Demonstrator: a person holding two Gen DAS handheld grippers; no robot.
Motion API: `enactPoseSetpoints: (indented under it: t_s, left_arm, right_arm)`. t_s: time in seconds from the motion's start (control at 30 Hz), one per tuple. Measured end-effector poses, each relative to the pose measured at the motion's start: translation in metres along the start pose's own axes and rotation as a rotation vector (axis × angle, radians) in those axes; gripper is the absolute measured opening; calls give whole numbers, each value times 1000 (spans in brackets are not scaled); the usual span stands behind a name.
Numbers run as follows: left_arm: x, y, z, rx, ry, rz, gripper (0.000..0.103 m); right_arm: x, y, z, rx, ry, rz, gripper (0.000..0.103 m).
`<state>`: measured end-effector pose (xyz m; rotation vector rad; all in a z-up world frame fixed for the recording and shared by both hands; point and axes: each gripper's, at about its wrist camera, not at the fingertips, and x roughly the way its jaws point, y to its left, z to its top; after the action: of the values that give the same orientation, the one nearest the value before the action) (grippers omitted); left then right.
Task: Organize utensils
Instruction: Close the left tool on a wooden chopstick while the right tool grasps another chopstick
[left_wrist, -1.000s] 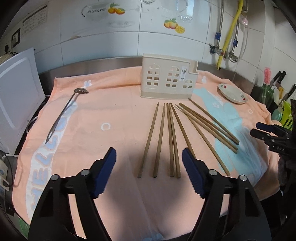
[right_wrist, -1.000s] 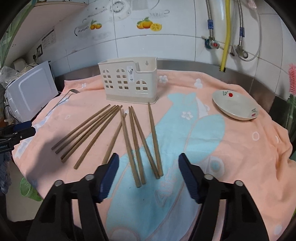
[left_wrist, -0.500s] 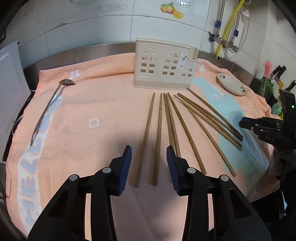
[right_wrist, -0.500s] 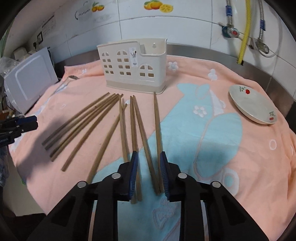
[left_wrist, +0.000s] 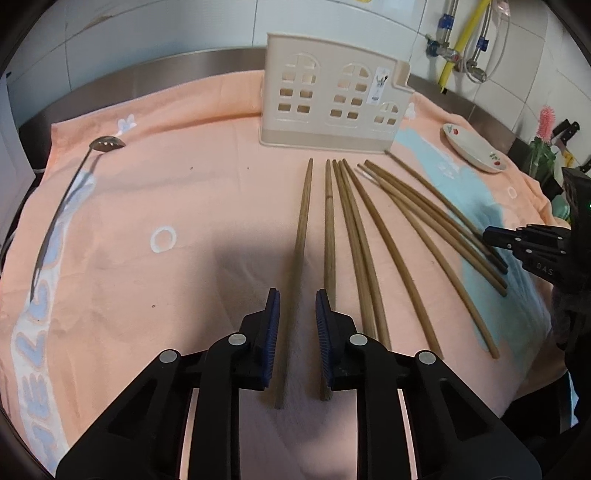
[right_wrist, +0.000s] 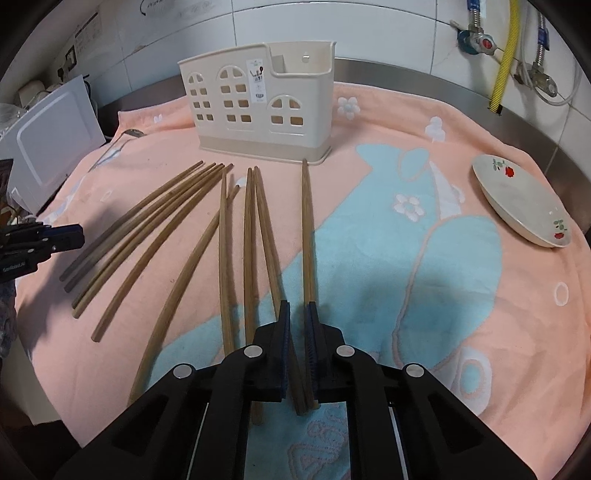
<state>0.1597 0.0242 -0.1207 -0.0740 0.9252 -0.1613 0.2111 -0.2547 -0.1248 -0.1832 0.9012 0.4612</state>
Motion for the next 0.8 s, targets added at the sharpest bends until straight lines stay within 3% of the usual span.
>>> enactPoseSetpoints:
  t_s: [0.8]
  left_arm:
    - [26,3,5,0,44,3,17]
  right_arm:
    - [6,0,-6,-40,23,-30,7]
